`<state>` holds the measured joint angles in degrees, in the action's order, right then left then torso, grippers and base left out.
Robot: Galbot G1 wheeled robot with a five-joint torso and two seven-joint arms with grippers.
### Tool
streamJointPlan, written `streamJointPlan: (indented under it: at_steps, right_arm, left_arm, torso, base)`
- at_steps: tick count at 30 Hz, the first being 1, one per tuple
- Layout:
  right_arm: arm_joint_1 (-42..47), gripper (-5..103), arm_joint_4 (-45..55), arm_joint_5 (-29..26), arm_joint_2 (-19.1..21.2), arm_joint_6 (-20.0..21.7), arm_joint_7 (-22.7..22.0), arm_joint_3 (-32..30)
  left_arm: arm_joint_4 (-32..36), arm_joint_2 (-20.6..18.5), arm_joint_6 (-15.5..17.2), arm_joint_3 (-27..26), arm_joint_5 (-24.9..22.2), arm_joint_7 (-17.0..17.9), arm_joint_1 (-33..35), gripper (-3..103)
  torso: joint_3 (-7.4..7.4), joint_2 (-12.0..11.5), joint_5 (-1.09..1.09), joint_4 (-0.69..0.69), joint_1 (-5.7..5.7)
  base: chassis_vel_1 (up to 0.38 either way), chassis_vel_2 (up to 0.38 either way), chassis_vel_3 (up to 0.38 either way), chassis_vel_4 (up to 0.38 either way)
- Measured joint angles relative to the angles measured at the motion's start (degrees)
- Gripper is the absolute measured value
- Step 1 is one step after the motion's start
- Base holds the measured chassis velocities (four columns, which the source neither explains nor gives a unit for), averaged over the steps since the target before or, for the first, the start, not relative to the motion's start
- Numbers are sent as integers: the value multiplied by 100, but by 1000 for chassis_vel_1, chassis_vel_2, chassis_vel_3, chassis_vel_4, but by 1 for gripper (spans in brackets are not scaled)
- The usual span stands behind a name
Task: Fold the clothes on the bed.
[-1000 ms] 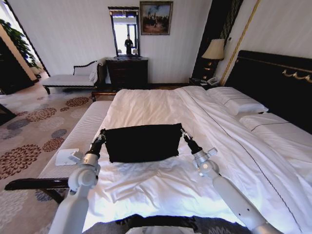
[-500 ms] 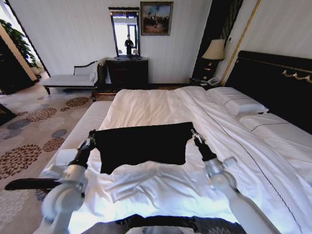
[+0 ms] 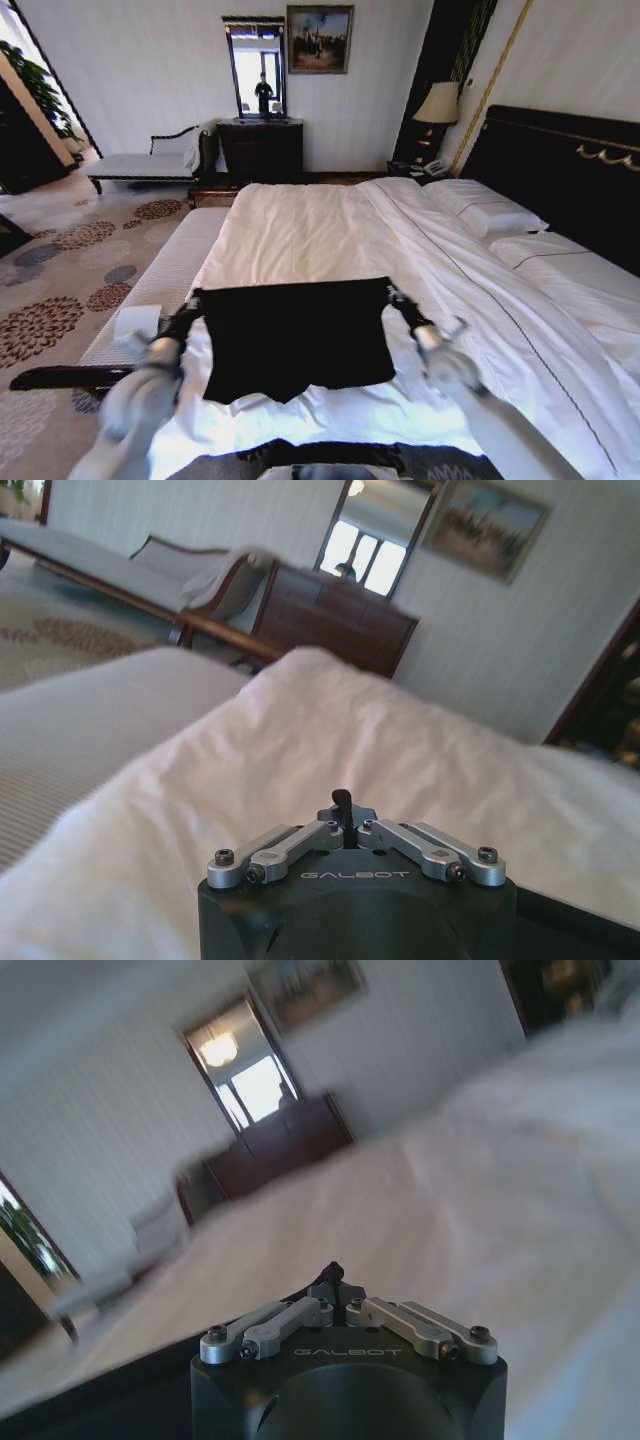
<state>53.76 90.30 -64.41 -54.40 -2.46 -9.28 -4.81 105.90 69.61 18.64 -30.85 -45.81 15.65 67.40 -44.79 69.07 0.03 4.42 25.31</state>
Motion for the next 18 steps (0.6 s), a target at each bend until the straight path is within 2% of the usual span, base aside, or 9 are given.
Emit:
streamJointPlan:
  at_steps: [3, 4, 6, 8, 10, 11, 15, 17, 18]
  right_arm:
    - [-1226, 1, -1846, 79, -517, -189, 424, 785]
    - [-1226, 1, -1846, 79, -517, -189, 424, 785]
    - [-1620, 1, -2782, 207, -896, -352, 777, 947]
    - [-1854, 1, -3415, 278, -1218, -457, 1246, 954]
    - [-1903, 1, -3567, 300, -1304, -491, 1419, 931]
    - [-1957, 1, -3792, 337, -1435, -575, 1765, 864]
    - [-1963, 1, -3932, 341, -1530, -678, 2105, 768]
    - [-1855, 1, -3892, 104, -1532, -861, 2651, 646]
    - [-1855, 1, -3892, 104, -1532, -861, 2651, 646]
  left_arm:
    - [-1766, 235, -306, 433, 246, -242, -967, 1]
    - [-1766, 235, -306, 433, 246, -242, -967, 1]
    - [-2502, 347, -526, 530, 311, -469, -1383, 1]
    - [-3063, 396, -711, 581, 305, -775, -1645, 1]
    - [-3187, 405, -776, 587, 290, -886, -1695, 1]
    - [-3357, 424, -910, 587, 239, -1075, -1736, 1]
    - [-3430, 449, -1109, 573, 171, -1291, -1706, 1]
    - [-3331, 455, -1428, 544, 41, -1636, -1507, 1]
    - [-3331, 455, -1428, 544, 41, -1636, -1507, 1]
  torso:
    - [-1, -1, -10, -1, 1]
    - [-1, -1, -10, -1, 1]
    - [-1, -1, 1, -2, 1]
    - [0, -1, -5, 0, 0]
    - [1, -1, -5, 0, 0]
    - [2, 0, -2, -2, -2]
    - [2, 0, -3, -1, -3]
    - [3, 1, -4, -1, -4]
    - [3, 1, -4, -1, -4]
  base:
    - [0, 0, 0, 0]
    - [0, 0, 0, 0]
    - [0, 0, 0, 0]
    - [0, 0, 0, 0]
    - [0, 0, 0, 0]
    - [0, 0, 0, 0]
    - [0, 0, 0, 0]
    - [0, 0, 0, 0]
    - [0, 0, 0, 0]
